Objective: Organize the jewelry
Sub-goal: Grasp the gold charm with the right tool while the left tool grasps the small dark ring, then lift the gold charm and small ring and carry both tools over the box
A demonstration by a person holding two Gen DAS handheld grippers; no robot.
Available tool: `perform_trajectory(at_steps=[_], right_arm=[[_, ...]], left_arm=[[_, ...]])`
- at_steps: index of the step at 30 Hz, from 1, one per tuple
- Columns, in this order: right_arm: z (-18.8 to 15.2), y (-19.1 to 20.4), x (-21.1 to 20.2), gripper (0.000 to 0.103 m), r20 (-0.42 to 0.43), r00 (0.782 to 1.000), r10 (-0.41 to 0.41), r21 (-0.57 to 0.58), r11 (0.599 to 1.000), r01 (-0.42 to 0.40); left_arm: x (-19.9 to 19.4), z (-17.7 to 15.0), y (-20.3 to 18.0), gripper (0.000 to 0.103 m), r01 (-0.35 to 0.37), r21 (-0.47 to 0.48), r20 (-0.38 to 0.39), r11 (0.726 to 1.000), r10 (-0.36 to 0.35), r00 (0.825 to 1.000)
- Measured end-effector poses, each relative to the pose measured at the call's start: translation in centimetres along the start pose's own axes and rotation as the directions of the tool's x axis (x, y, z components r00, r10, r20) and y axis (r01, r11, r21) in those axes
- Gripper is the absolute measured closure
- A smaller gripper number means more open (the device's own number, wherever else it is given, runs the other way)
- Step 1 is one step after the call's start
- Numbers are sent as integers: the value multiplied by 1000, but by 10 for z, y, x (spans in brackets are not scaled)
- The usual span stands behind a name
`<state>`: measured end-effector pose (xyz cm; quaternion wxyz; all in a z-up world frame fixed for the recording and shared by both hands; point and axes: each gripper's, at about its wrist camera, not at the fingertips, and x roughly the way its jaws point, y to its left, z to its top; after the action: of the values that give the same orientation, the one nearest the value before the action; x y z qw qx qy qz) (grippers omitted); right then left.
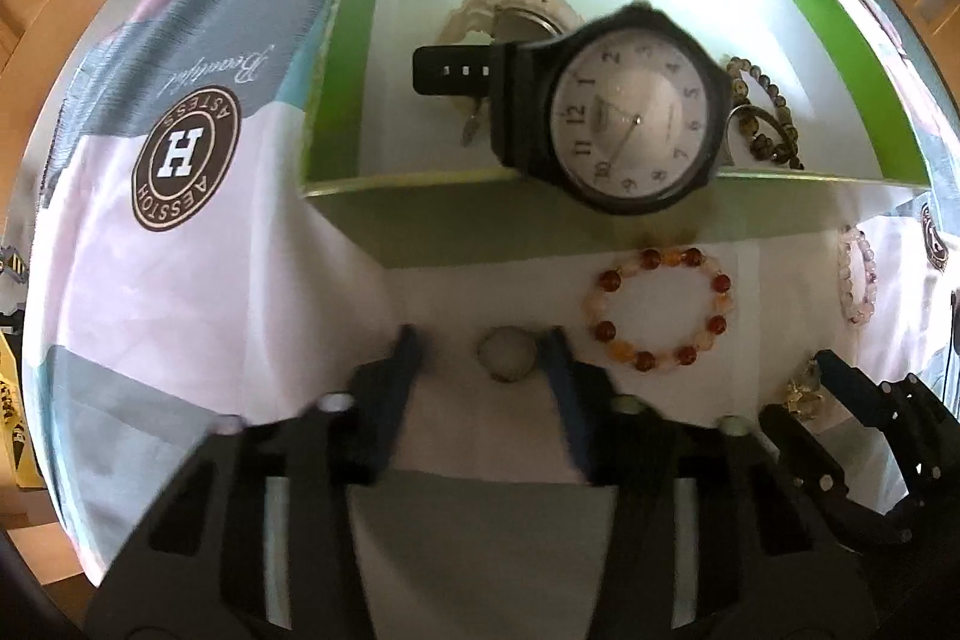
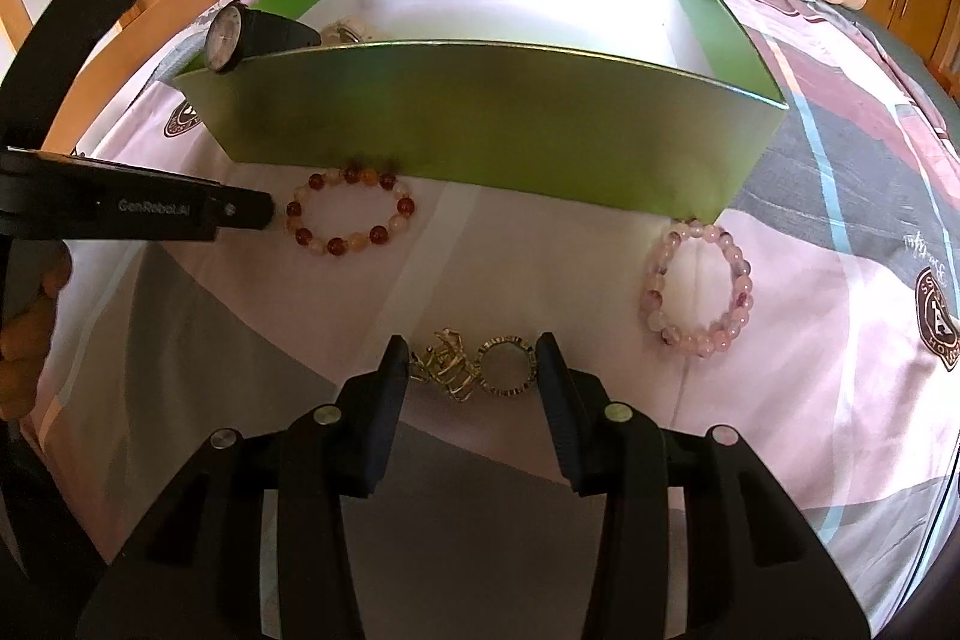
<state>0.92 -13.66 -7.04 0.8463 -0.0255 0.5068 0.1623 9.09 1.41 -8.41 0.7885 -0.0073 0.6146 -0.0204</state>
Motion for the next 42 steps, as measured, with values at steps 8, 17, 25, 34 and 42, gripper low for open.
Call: perform_trajectory(at_steps=[8, 17, 25, 34, 42], right_arm=[[2, -1, -15, 59, 25, 1000, -7, 8, 1000, 7], [7, 6, -36, 59, 50, 999, -3, -13, 1000, 4], [5, 8, -41, 59, 50, 999, -22, -11, 1000, 22], [4, 6, -41, 59, 50, 998, -23, 1, 1000, 23], [1, 4, -39, 59, 42, 999, -25, 8, 1000, 25]], left_arm=[[-27, -7, 17, 82, 90, -37, 35, 995, -88, 995], [-60, -24, 12, 82, 109, 21, 90, 994, -110, 990], [-78, -30, 4, 82, 41, 60, 167, 997, -51, 985], [-87, -31, 4, 82, 44, 61, 191, 997, -55, 980], [-83, -34, -2, 82, 12, 70, 199, 997, -26, 980]])
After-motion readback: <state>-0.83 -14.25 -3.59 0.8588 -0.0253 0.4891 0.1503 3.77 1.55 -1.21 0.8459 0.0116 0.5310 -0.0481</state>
